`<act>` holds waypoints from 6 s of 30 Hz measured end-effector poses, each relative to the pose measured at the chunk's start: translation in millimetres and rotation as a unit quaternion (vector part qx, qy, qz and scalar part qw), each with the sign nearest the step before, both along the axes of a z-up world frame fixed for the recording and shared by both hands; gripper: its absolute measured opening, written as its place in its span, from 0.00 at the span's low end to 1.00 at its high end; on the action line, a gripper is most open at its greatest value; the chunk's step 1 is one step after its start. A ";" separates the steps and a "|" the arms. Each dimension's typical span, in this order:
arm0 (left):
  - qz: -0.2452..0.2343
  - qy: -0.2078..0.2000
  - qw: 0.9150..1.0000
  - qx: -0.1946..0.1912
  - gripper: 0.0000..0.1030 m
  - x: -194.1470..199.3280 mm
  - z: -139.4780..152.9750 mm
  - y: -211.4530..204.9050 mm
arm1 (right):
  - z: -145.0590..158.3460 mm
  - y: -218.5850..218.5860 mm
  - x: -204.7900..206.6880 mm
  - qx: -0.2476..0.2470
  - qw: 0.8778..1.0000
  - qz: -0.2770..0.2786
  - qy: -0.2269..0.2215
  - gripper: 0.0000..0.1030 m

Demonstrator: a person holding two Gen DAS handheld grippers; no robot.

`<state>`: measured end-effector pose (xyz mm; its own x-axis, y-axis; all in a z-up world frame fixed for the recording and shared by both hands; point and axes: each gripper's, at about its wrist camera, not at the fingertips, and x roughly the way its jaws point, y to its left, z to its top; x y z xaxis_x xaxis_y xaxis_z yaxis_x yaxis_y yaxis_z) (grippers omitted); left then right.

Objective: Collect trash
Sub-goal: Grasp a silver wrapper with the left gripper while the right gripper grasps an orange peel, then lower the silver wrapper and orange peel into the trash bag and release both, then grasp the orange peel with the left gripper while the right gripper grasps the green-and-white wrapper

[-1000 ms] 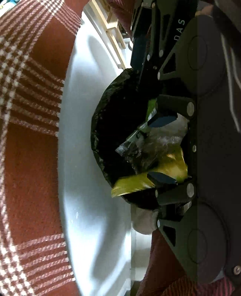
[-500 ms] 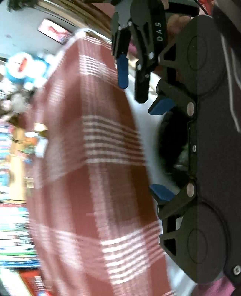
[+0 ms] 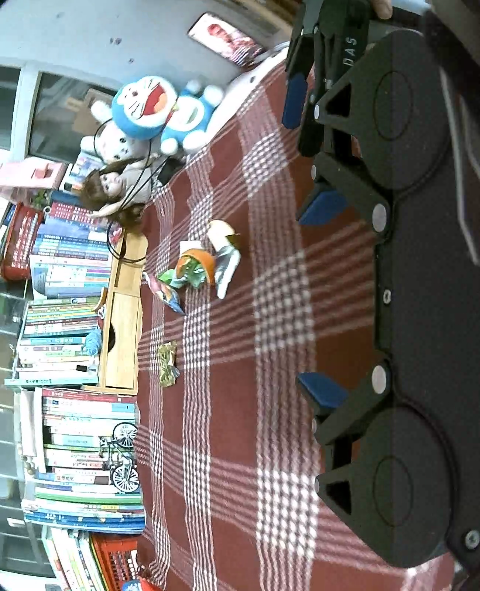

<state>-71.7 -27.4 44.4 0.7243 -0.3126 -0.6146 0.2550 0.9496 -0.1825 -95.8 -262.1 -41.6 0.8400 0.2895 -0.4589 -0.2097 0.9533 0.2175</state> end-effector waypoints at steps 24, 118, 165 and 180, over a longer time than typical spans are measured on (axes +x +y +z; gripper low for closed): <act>0.090 0.058 0.990 -0.096 0.15 150.0 -65.4 -90.9 | -32.0 -39.9 76.4 -0.028 0.997 -0.065 0.022 0.63; -0.031 0.182 0.979 0.083 0.56 -136.7 -137.3 9.3 | -131.6 87.8 -77.4 -0.111 0.969 0.168 0.146 0.78; 0.044 -0.040 0.998 0.038 0.60 173.8 -50.2 -113.4 | 22.9 -69.1 182.6 0.073 0.992 -0.078 0.065 0.57; 0.025 -0.030 0.999 0.011 0.30 150.2 -44.4 -88.5 | -4.8 -46.8 241.9 0.137 0.985 -0.040 0.096 0.67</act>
